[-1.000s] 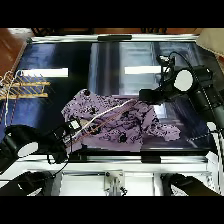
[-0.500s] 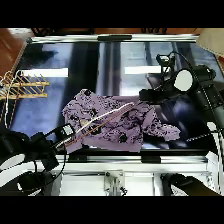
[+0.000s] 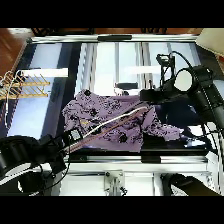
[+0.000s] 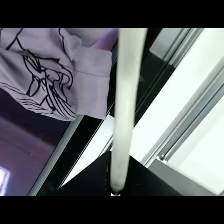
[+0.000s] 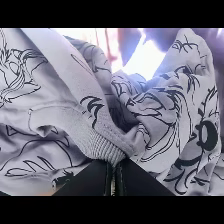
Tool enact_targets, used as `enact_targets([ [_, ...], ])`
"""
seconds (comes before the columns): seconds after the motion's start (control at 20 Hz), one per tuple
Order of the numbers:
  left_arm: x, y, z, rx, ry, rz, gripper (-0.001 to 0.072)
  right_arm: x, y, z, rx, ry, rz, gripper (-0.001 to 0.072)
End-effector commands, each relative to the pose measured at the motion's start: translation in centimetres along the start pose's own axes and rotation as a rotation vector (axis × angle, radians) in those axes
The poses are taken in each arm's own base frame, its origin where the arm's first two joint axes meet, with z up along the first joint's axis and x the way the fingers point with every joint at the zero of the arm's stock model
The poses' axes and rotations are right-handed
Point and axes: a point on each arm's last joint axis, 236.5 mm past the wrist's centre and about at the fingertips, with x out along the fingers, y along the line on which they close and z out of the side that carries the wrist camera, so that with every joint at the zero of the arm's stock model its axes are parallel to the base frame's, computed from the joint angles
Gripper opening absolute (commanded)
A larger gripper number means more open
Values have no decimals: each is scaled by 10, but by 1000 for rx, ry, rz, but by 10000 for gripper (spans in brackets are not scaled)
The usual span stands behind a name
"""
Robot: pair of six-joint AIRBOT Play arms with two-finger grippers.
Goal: Fold the shirts.
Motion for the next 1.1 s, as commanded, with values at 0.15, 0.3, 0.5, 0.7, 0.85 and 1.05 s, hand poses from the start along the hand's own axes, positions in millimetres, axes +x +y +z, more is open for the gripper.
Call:
enact_targets([
  [0.15, 7, 12, 0, -73, 14, 64, 57, -1, -5, -5, -22, 22, -24, 81],
  [0.3, 6, 17, -15, -44, 82, 85, 56, -1, -7, -5, -27, 20, -31, 81],
  [0.5, 2, 16, -24, -49, 100, 84, 56, -1, -7, -5, -30, 21, -31, 81],
  [0.7, 1, 24, -19, -71, 73, 115, 56, -1, -6, -5, -30, 21, -28, 81],
  [0.85, 2, 26, -14, -135, 50, 126, 57, -1, -7, -7, -31, 28, -29, 81],
  [1.05, 1, 28, -14, -127, 49, 133, 56, -1, -6, -12, -40, 52, -26, 81],
])
